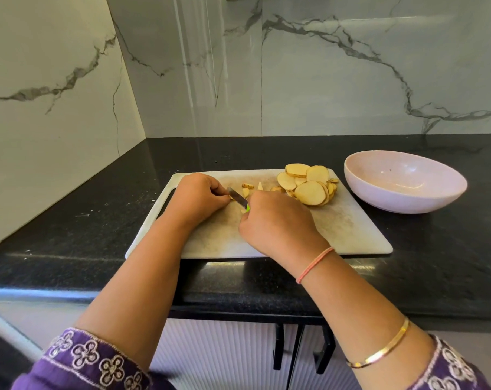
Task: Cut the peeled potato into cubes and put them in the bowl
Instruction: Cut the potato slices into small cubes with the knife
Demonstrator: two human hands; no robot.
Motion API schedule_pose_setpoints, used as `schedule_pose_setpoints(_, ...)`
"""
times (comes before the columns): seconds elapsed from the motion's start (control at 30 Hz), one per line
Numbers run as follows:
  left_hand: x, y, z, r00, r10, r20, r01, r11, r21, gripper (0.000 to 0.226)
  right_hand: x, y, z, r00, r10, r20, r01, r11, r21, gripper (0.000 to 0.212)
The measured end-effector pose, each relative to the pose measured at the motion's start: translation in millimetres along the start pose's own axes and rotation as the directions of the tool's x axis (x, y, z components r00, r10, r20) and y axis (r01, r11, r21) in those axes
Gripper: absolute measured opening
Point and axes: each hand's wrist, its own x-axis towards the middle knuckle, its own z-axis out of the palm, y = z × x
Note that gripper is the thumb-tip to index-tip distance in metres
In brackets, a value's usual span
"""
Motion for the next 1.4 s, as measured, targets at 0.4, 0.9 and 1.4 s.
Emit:
schedule_pose_setpoints(0.4, 0, -7, -2, 1.000, -0.011, -0.015, 0.011, 1.000, 0.011, 0.015, -19, 17, -18, 0.999, -0.034, -0.014, 0.035, 0.999, 0.013, 0.030)
schedule_pose_setpoints(0.9, -6, 8, 3, 0.994, 0.074, 0.081, -0.071, 0.997, -0.042, 0.049, 9, 60, 26, 0.983, 0.167, -0.070, -0.094, 0.798, 0.595, 0.039)
schedule_pose_setpoints(1.4, 15, 2, 17, 0.988, 0.132, 0.078, -0.147, 0.961, 0.235, 0.021, 9, 62, 30, 0.963, 0.249, -0.106, -0.101, 0.695, 0.711, 0.030)
